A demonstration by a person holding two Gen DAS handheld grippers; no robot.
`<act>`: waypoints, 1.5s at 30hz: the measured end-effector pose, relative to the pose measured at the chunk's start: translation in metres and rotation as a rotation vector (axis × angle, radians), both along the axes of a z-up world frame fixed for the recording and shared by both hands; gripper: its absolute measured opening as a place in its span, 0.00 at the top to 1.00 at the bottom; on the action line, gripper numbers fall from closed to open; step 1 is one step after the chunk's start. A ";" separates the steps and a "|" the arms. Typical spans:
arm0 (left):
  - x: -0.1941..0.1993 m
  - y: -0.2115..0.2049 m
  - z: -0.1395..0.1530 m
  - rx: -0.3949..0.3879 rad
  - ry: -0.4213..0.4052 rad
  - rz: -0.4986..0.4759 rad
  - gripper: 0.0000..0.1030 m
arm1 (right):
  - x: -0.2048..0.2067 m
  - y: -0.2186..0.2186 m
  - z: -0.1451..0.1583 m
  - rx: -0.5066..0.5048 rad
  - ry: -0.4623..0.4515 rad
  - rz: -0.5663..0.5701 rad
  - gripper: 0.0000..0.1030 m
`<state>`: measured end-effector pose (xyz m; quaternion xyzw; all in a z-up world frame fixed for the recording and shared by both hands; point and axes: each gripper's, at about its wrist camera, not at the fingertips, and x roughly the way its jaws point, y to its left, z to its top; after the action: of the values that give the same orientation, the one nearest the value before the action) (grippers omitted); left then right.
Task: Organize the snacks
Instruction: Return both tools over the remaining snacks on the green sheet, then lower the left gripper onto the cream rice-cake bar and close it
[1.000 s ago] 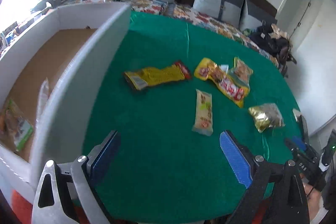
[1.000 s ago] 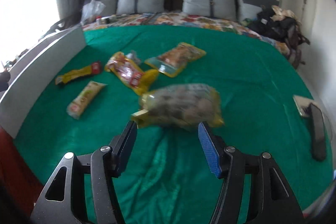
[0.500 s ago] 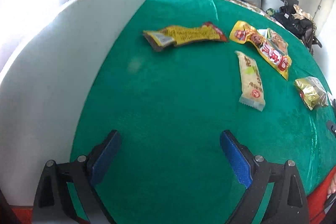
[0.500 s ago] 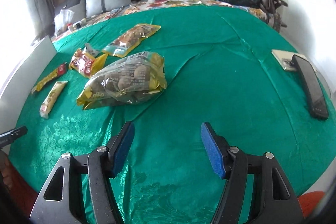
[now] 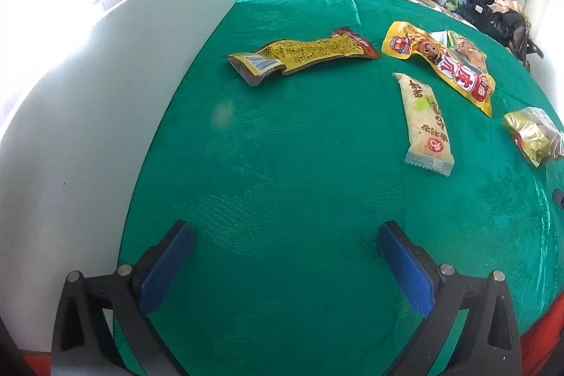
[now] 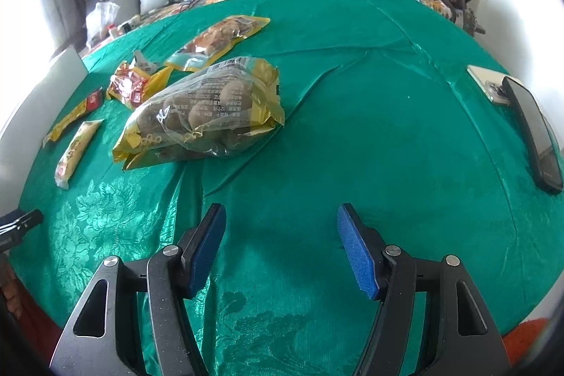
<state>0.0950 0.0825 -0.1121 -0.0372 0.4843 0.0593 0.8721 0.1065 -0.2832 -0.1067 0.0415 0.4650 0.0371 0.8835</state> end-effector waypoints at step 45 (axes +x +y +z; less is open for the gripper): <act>0.023 -0.023 0.017 -0.147 0.034 -0.143 0.14 | 0.001 0.021 -0.007 -0.087 -0.010 0.055 0.13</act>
<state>0.1177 0.0600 -0.0954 -0.0655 0.5034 -0.0382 0.8607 0.1071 -0.2623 -0.1132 -0.0101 0.4627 0.0414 0.8855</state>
